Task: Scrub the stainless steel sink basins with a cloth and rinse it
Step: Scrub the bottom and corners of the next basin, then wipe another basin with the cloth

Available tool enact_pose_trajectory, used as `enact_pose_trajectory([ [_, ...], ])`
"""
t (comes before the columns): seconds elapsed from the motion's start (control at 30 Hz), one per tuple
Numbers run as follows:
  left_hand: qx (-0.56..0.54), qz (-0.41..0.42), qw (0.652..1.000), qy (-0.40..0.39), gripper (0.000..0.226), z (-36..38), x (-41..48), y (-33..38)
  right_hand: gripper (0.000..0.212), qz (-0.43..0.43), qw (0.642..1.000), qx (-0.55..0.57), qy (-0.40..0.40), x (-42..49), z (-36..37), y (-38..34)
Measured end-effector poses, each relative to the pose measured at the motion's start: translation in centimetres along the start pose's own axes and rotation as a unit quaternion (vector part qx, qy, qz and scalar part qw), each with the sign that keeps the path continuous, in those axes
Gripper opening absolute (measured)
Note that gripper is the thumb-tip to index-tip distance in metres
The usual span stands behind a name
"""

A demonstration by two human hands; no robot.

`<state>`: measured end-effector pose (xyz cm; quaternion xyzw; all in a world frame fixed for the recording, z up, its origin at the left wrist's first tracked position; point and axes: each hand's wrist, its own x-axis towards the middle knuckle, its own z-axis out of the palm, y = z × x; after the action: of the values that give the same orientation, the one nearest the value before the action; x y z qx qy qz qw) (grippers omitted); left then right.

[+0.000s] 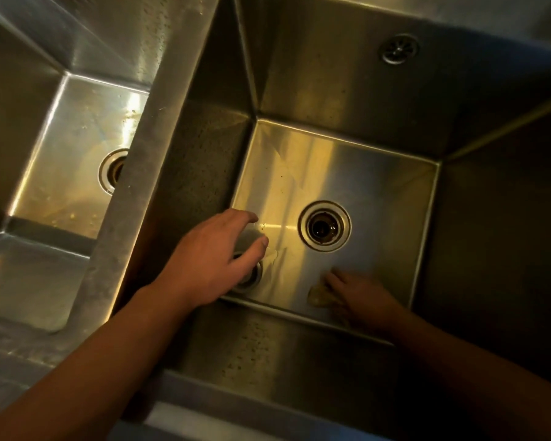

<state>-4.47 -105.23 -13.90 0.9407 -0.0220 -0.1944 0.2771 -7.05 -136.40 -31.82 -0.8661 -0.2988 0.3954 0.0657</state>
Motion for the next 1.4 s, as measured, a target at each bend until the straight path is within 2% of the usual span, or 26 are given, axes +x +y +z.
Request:
enact_pose_trajectory([
  [0.1,0.005,0.004,1.000,-0.013,0.048,0.3,-0.2,-0.1,0.070,0.078,0.997,0.003,-0.016,-1.8,-0.5,0.4],
  [0.23,0.030,0.021,0.999,-0.031,0.052,0.4,-0.7,0.4,0.049,0.170,0.977,0.128,0.016,-2.9,-2.3,-0.8],
  [0.33,0.076,0.051,0.995,-0.047,0.065,-0.3,-1.6,1.7,0.053,0.183,0.946,0.256,0.081,-4.2,-5.4,-2.6],
  [0.4,0.091,0.061,0.993,-0.044,0.062,-1.3,-2.2,2.7,0.044,0.175,0.930,0.287,0.149,-5.4,-8.2,-4.0],
  [0.53,0.100,0.087,0.991,-0.002,0.059,-5.1,-3.7,5.8,0.038,0.176,0.889,0.326,0.268,-8.9,-14.4,-7.0],
  [0.73,0.091,0.137,0.982,0.089,0.062,-13.8,-6.5,12.7,0.042,0.166,0.841,0.347,0.381,-15.3,-23.5,-12.6],
  [0.97,0.042,0.181,0.965,0.185,0.059,-21.4,-9.3,16.2,0.050,0.129,0.828,0.309,0.450,-21.6,-32.7,-18.2],
  [1.2,0.023,0.224,0.948,0.226,0.066,-26.7,-11.4,14.8,0.041,0.116,0.818,0.277,0.491,-24.4,-37.4,-23.3],
  [1.4,0.033,0.244,0.943,0.223,0.063,-31.0,-12.2,9.4,0.041,0.139,0.798,0.281,0.514,-22.0,-39.1,-29.1],
])
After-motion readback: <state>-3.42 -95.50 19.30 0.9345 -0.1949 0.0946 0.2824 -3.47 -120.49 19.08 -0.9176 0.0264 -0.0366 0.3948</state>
